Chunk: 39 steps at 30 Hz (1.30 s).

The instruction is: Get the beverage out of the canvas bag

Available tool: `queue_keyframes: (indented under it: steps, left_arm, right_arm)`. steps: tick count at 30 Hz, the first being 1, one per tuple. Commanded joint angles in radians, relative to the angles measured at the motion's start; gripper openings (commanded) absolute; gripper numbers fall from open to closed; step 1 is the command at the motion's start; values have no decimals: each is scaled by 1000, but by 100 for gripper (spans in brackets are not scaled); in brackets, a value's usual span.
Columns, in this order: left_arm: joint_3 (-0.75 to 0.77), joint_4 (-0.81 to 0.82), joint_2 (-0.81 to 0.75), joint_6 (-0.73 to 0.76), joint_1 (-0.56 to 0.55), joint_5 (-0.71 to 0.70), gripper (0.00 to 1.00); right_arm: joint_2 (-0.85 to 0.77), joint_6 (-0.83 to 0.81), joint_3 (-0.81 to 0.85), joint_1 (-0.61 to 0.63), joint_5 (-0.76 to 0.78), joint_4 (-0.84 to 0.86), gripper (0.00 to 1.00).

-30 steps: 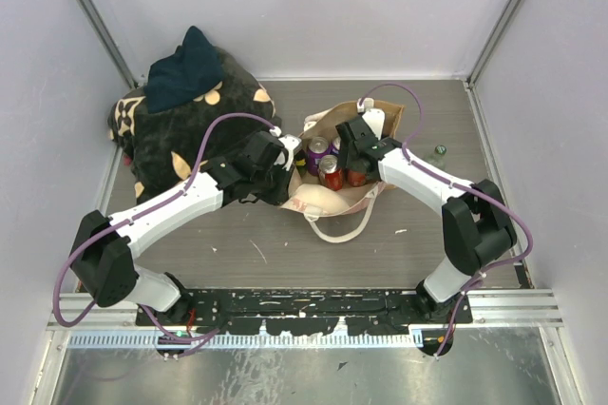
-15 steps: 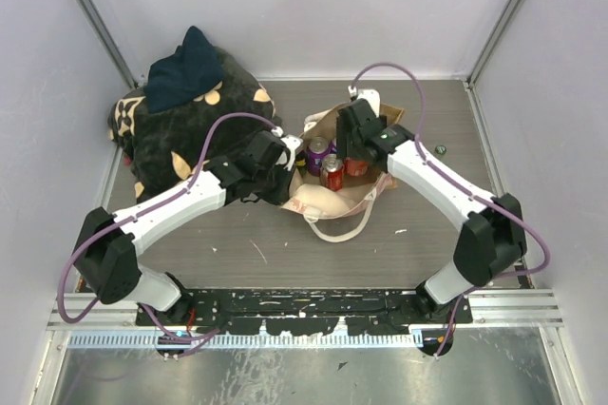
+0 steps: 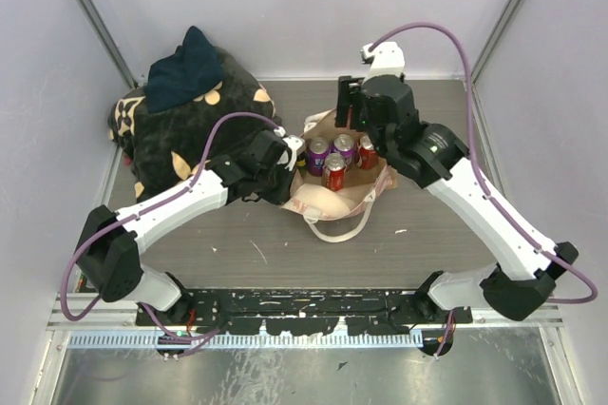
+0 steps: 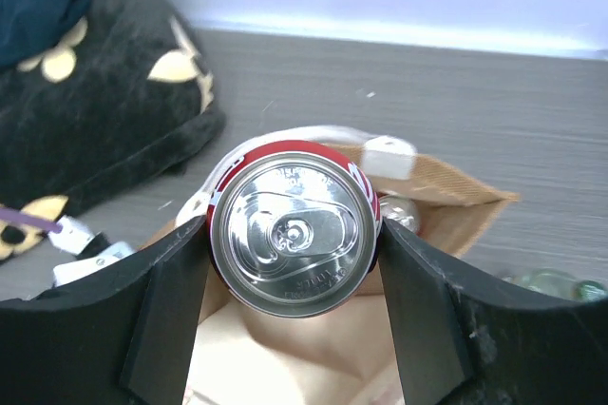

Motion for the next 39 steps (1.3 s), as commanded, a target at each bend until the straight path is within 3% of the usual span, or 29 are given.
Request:
queue_keyframes:
  steps: [1, 7, 12, 17, 23, 27, 33, 39]
  left_arm:
    - [21, -23, 26, 22, -5, 25, 26]
    - [35, -25, 43, 28, -5, 36, 26]
    - [48, -27, 56, 38, -5, 45, 26]
    - [75, -37, 80, 40, -5, 41, 26]
    - [98, -33, 102, 33, -5, 47, 26]
    - [103, -31, 113, 34, -5, 54, 26]
    - [98, -31, 113, 24, -6, 53, 26]
    - [103, -56, 113, 33, -5, 33, 26]
  right_arm:
    - [-109, -57, 73, -10, 296, 65, 0]
    - [-215, -79, -15, -13, 641, 63, 0]
    - [-322, 66, -118, -28, 765, -58, 0]
    - [-379, 401, -266, -94, 647, -328, 0]
    - [-445, 610, -557, -113, 461, -350, 0]
    - [-502, 624, -736, -115, 411, -241, 0]
    - [-525, 616, -870, -144, 415, -131, 0]
    - [-510, 525, -968, -263, 278, 36, 0]
